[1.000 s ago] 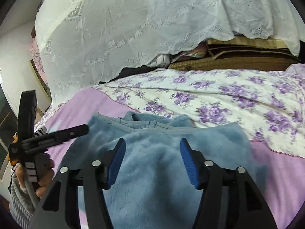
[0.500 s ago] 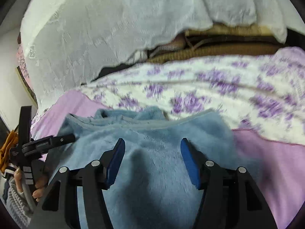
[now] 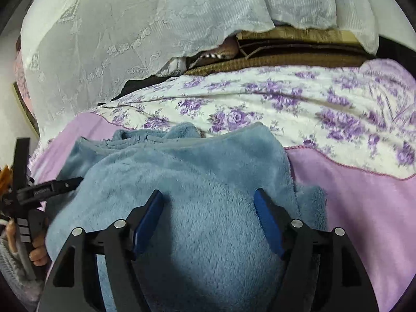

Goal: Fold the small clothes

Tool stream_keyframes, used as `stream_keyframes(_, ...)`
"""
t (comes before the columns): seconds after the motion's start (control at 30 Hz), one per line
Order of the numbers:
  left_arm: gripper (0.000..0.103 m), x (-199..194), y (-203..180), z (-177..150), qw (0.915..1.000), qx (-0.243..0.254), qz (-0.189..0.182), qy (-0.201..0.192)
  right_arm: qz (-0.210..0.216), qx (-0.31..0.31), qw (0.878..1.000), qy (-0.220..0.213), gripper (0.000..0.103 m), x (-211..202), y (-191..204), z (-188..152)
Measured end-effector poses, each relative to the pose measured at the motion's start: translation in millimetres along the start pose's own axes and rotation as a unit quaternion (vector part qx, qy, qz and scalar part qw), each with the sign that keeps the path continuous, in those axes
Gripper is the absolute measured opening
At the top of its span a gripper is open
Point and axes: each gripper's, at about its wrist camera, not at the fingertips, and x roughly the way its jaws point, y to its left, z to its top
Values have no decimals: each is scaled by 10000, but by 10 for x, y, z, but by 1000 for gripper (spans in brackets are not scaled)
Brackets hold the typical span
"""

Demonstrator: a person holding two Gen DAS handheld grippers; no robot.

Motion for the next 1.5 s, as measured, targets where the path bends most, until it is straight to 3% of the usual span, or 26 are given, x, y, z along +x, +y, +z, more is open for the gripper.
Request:
stream_keyframes(0.17,98,-483,-130,-168,9981,218,-251,-525,15,-147,9994,-297,73,-324,184,-140)
stream_keyframes(0.27,98,-553,-304,-355,9968,574,-326,-450,-15,-317,9993,-177,78,-429,308,-308)
stream_keyframes(0.43,99,-321,-524,-588,9914,1252,318,-214,-228,-771,9967,131,94,-399,464,-505)
stream_keyframes(0.57,99,-444,-458,-484,9940,1038,192,-274,-30,-477,9988,-61,94,-509,399,-443)
stream_keyframes(0.67,99,-561,-480,-257,9944,950,47,-457,111,-327,9991,-259,92,-572,397,-185)
stream_keyframes(0.73,99,-536,-581,-54,9929,1035,177,-555,78,-343,9987,-376,83,-533,400,51)
stream_keyframes(0.8,99,-443,-645,98,9915,1077,403,-611,33,-312,9985,-442,61,-398,379,287)
stream_keyframes(0.87,99,-250,-638,258,9920,955,615,-547,41,-193,9990,-394,52,-239,329,429)
stream_keyframes(1.0,99,226,-357,389,9957,456,787,-165,-407,37,9989,-232,52,196,86,493)
stream_keyframes(1.03,99,359,-249,391,9978,237,618,80,-476,126,9987,-94,53,303,13,449)
stream_keyframes(1.07,99,495,-100,400,9987,-166,178,439,-422,364,9982,234,53,487,-121,373)
stream_keyframes(1.1,99,505,-21,422,9981,-373,-24,483,-228,694,9963,461,53,587,-243,338)
stream_keyframes(1.17,99,493,27,448,9978,-409,-157,493,-109,829,9961,290,54,500,-286,377)
stream_keyframes(1.3,99,407,-47,400,9993,-211,47,294,-234,520,9984,-14,58,394,-159,322)
stream_keyframes(1.5,99,76,44,317,9989,-303,-186,-306,-255,-100,9974,-672,61,44,148,322)
